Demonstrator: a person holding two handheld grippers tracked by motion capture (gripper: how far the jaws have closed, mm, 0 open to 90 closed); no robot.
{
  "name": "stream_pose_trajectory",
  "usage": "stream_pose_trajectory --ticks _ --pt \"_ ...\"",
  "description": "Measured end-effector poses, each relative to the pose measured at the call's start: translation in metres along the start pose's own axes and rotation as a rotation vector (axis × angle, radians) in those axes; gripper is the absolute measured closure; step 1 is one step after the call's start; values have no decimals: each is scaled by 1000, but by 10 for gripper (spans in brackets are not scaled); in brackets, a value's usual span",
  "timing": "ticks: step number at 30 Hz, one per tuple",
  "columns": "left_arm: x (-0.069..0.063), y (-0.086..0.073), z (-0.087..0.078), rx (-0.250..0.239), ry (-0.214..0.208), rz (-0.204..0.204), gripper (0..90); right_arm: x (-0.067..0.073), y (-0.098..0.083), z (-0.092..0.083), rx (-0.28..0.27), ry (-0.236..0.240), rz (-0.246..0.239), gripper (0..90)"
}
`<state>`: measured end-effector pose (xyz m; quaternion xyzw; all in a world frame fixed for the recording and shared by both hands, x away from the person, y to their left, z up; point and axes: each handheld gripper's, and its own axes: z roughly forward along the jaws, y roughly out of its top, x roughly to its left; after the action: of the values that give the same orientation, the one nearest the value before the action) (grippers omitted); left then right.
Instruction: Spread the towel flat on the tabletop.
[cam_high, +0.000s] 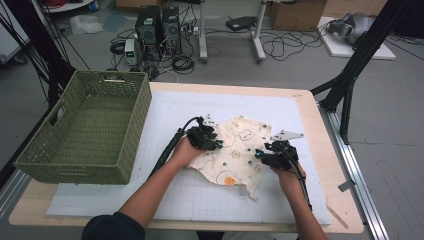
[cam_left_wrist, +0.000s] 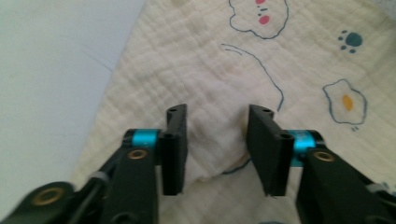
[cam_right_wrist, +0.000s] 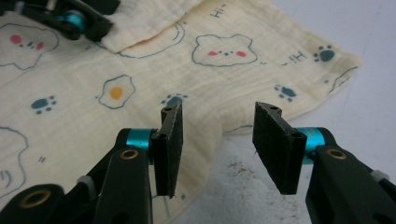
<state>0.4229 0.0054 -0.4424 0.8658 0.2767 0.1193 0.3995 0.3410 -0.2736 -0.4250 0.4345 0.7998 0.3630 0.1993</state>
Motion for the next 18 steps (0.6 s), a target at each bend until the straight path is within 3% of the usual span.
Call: stream_pose_trajectory --ticks 1,2,5,6,9,11,13,16,17,18 --pt "1 1 0 3 14 2 804 1 -2 0 -6 6 3 527" --pt "2 2 0 -3 13 -5 841 1 -4 0 -6 15 11 527" --pt "13 2 -5 -61 -17 -95 857 2 -8 -1 -18 27 26 527" --pt "19 2 -8 -97 -26 -146 857 2 -8 -1 -17 29 28 527" --pt "37 0 -19 -182 0 -272 847 4 -9 -1 -18 34 24 527" --pt "45 -2 -25 -192 57 -265 830 4 -10 0 -16 35 23 527" --pt "56 -5 -31 -186 137 -284 847 5 -10 2 -13 35 24 527" --pt "75 -12 -41 -199 271 -367 852 7 -10 4 -7 35 20 526" --pt "80 -14 -46 -211 312 -394 821 8 -11 4 -4 37 20 521" --pt "84 -15 -49 -228 311 -428 706 9 -11 5 -5 39 19 511"
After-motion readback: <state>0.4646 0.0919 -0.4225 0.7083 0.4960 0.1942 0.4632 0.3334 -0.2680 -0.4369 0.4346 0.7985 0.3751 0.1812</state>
